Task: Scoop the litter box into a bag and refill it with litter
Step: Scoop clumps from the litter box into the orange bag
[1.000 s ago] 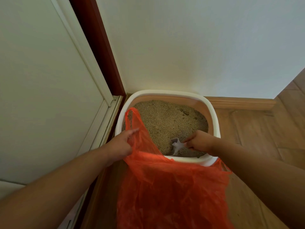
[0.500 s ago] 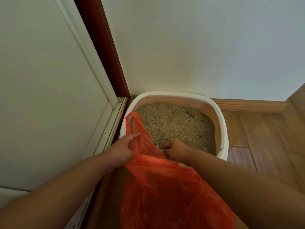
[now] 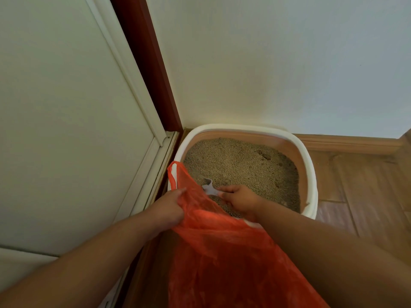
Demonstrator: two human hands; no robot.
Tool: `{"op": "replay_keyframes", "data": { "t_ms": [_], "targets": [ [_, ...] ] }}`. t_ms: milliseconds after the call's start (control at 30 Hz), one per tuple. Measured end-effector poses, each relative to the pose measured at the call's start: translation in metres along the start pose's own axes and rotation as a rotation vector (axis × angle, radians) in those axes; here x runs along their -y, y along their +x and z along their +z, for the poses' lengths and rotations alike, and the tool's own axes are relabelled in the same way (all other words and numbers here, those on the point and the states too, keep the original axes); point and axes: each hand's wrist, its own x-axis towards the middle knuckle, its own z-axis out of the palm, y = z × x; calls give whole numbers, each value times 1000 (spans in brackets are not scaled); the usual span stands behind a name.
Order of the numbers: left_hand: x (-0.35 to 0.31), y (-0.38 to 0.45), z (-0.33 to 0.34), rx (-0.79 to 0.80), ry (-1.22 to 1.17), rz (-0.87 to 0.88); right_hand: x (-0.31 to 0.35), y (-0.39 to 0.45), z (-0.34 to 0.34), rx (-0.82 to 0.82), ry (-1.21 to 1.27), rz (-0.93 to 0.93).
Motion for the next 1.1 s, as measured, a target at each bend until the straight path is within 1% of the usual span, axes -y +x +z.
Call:
{"op": "replay_keyframes", "data": {
  "t_ms": [233, 400, 500, 633, 833, 967, 1100],
  "targets": [
    [-6, 0, 3, -19, 2, 5, 0, -11, -35, -27, 30, -74],
    [-10, 3, 6, -43, -13, 52, 0, -20, -70, -131, 71, -145],
    [-13, 7, 8, -27, -30, 59, 6, -32, -84, -149, 114, -202],
    [-17, 10, 8, -21, -15, 57, 12, -47, -100, -205, 19, -252],
    [-22, 12, 7, 29, -37, 57, 13, -63, -110, -190, 6, -262],
    [-22, 14, 6, 69, 45, 85, 14, -72, -114, -183, 10, -266],
    [-20, 14, 6, 102, 234, 100, 16, -77, -116, -156, -21, -274]
  ]
}}
